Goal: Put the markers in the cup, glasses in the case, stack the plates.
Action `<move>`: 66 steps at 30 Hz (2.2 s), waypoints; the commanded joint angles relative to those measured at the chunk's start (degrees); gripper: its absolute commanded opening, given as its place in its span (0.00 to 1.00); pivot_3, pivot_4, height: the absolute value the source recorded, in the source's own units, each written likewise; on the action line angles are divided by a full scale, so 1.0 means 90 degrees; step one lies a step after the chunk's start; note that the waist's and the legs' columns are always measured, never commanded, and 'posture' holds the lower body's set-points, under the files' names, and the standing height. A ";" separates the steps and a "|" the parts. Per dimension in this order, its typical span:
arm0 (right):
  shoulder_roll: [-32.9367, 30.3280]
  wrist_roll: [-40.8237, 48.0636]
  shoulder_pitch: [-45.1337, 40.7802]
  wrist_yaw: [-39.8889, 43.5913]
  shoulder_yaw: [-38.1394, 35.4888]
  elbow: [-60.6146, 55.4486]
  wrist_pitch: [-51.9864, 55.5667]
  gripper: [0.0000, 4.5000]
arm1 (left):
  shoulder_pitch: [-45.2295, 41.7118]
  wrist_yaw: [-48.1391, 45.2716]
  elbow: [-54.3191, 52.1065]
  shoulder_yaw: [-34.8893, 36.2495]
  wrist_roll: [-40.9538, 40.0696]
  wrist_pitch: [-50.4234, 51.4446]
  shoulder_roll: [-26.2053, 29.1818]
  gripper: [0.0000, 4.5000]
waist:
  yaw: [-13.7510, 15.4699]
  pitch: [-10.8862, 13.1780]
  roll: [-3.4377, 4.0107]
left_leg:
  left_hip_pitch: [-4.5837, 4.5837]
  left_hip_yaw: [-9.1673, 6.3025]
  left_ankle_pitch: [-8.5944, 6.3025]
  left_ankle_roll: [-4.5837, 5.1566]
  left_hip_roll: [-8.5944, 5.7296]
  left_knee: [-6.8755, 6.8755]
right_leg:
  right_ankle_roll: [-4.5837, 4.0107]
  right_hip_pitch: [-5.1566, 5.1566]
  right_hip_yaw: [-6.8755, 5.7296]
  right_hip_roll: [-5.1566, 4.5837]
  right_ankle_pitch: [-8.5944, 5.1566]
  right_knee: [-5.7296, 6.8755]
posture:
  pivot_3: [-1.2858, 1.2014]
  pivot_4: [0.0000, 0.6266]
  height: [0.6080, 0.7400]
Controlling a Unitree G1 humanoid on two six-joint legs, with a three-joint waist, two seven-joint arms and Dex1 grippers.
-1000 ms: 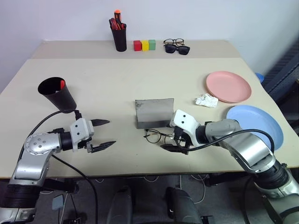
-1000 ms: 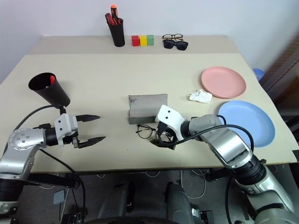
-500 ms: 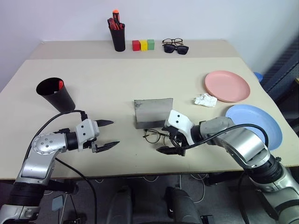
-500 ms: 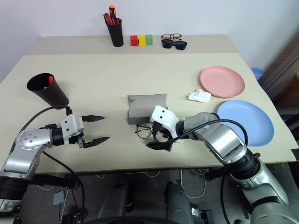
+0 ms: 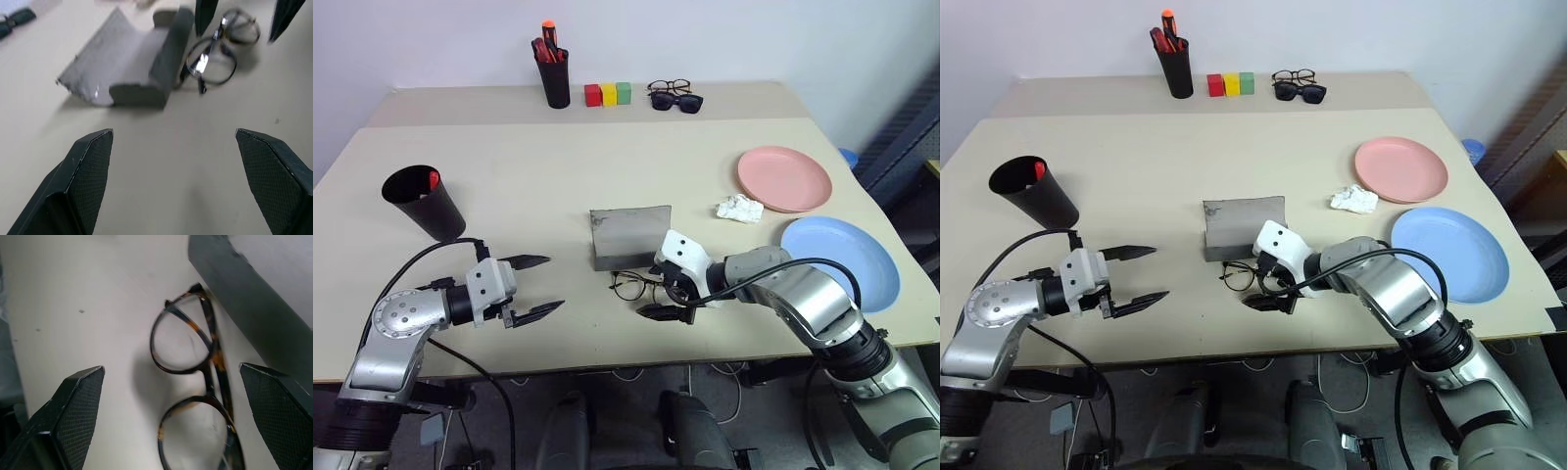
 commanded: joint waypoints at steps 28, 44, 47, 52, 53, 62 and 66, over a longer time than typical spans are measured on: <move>-0.0539 0.1156 -0.0024 0.1093 -0.0933 -0.0744 0.0037 0.01 | -0.0023 -0.1689 0.0160 0.0286 -0.1247 0.0281 0.0331 0.91 | 0.0018 -0.0002 0.0004 | -0.0016 0.0007 -0.0004 -0.0006 0.0005 -0.0003 | -0.0006 -0.0030 0.0000 -0.0003 -0.0001 -0.0008 | 0.52 0.24 1.00; 0.0736 -0.1254 -0.2160 0.1343 -0.0475 0.3750 -0.4842 0.01 | 0.0236 -0.1393 -0.0152 0.0388 -0.1234 0.0304 0.0212 0.91 | -0.0007 0.0002 0.0009 | -0.0019 0.0026 0.0000 -0.0002 0.0008 -0.0013 | -0.0008 -0.0035 0.0000 0.0001 0.0003 -0.0001 | 0.52 0.24 1.00; 0.0770 -0.1525 -0.2220 0.1554 -0.0346 0.4134 -0.5153 0.01 | 0.0388 -0.1278 -0.0294 0.0462 -0.1256 0.0315 0.0235 0.91 | -0.0027 0.0004 0.0013 | -0.0017 0.0026 0.0000 -0.0002 0.0008 -0.0014 | -0.0008 -0.0035 0.0000 0.0001 0.0003 0.0003 | 0.52 0.24 1.00; 0.0736 -0.1787 -0.2218 0.1935 -0.0226 0.4375 -0.5226 0.01 | 0.0591 -0.1136 -0.0456 0.0574 -0.1279 0.0326 0.0274 0.91 | -0.0028 0.0006 0.0017 | -0.0015 0.0026 0.0000 -0.0003 0.0008 -0.0014 | -0.0008 -0.0036 0.0000 0.0001 0.0003 0.0005 | 0.52 0.24 1.00; 0.0717 -0.1800 -0.2219 0.2033 -0.0213 0.4357 -0.5147 0.01 | 0.0612 -0.1124 -0.0467 0.0589 -0.1281 0.0328 0.0282 0.91 | -0.0028 0.0007 0.0019 | -0.0015 0.0026 0.0000 -0.0003 0.0008 -0.0014 | -0.0008 -0.0036 0.0000 0.0001 0.0003 0.0005 | 0.52 0.24 1.00; 0.0675 -0.1783 -0.2169 0.2695 -0.0192 0.3956 -0.4445 0.01 | 0.0525 -0.1013 -0.0527 0.0593 -0.1247 0.0355 0.0273 0.91 | -0.0021 0.0008 0.0020 | -0.0014 0.0026 -0.0001 -0.0004 0.0009 -0.0014 | -0.0008 -0.0037 0.0000 0.0001 0.0003 0.0006 | 0.52 0.24 1.00; 0.0655 -0.1770 -0.2030 0.2821 -0.0197 0.3702 -0.4165 0.46 | 0.0458 -0.0982 -0.0513 0.0593 -0.1249 0.0405 0.0295 0.91 | -0.0019 0.0008 0.0020 | -0.0014 0.0026 -0.0001 -0.0004 0.0009 -0.0015 | -0.0008 -0.0037 0.0000 0.0001 0.0003 0.0006 | 0.52 0.24 1.00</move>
